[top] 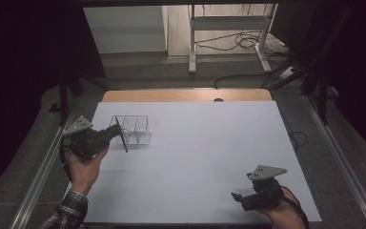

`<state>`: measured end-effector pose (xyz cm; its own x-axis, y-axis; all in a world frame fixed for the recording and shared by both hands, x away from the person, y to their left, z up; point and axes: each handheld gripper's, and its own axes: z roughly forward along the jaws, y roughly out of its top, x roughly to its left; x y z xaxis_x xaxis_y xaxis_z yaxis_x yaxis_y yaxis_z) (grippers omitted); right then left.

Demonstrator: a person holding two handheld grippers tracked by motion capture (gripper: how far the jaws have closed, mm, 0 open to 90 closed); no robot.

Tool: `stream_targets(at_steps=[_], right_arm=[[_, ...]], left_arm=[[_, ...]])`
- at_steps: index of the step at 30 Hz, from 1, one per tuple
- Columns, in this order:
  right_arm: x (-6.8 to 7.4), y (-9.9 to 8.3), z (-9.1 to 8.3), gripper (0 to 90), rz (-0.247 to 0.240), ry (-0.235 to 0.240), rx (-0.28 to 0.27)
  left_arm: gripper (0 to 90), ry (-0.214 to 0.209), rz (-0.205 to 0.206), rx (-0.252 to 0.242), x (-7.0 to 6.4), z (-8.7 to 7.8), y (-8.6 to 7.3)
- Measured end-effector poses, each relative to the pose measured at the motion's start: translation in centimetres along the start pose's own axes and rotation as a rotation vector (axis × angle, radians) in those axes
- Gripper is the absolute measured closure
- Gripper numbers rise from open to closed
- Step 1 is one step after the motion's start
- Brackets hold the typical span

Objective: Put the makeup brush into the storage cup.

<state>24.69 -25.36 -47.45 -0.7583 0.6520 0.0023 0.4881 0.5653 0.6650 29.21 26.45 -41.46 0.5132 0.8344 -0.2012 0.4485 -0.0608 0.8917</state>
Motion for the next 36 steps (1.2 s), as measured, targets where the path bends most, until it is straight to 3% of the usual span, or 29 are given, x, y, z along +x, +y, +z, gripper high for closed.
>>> stream_targets(at_steps=[36], right_arm=[[-0.3,-1.0,-0.3,10.1,0.008,-0.007,0.021]], left_arm=[[83.1,0.111,0.034,-0.017,2.6,0.9,4.0]])
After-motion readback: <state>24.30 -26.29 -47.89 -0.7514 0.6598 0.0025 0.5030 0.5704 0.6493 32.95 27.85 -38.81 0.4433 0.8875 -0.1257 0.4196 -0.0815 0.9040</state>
